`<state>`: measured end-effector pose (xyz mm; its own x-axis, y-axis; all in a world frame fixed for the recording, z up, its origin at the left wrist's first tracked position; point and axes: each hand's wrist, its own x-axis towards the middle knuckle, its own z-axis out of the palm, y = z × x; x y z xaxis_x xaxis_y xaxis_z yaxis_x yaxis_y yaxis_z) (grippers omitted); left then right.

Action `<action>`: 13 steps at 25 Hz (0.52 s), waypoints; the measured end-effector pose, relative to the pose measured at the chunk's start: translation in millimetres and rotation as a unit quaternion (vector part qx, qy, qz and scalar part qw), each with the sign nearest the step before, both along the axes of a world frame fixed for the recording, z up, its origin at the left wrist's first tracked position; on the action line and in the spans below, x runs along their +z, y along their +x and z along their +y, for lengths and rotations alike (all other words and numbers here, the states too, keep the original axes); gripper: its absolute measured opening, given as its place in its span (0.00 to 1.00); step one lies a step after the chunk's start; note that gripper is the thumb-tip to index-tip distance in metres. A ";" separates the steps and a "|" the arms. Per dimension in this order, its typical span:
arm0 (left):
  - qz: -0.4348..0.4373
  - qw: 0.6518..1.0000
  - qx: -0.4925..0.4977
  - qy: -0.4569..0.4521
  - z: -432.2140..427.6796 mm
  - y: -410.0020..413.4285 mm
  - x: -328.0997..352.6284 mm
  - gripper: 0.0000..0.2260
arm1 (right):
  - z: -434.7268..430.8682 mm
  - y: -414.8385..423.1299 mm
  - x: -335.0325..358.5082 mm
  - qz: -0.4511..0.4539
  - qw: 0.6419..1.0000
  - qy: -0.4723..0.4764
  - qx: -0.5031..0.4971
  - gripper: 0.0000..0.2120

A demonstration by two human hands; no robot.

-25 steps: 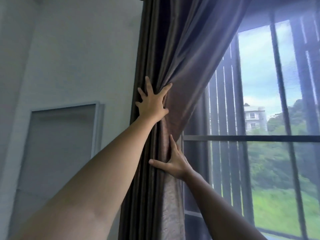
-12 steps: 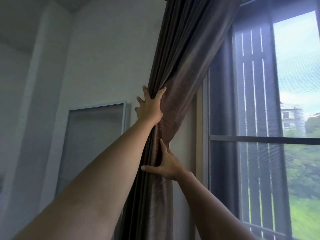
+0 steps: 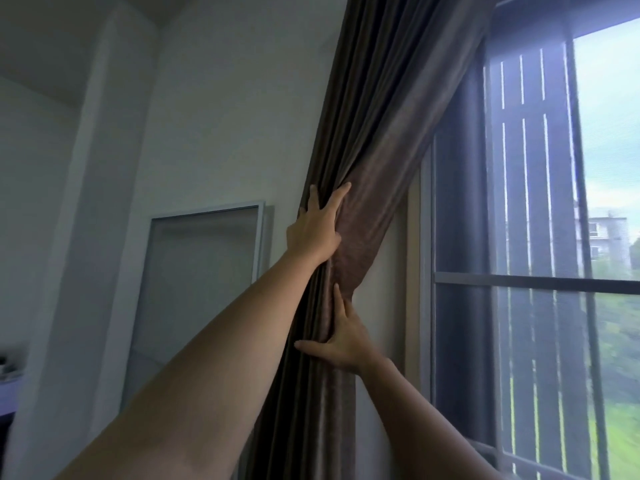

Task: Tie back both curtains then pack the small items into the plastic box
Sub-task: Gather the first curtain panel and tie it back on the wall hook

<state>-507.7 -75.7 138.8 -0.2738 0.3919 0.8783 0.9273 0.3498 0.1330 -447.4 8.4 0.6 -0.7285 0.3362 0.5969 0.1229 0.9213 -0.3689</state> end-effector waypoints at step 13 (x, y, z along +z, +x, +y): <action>0.000 1.000 0.013 -0.028 -23.0 -28.6 -4.9 0.39 | -5.3 -26.9 8.4 -0.107 0.993 0.052 -0.010 0.61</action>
<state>-536.3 -98.7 133.9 -0.2839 0.4324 0.8558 0.9180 0.3804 0.1122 -474.3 3.1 8.9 -0.8362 0.2961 0.4617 0.2066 0.9498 -0.2349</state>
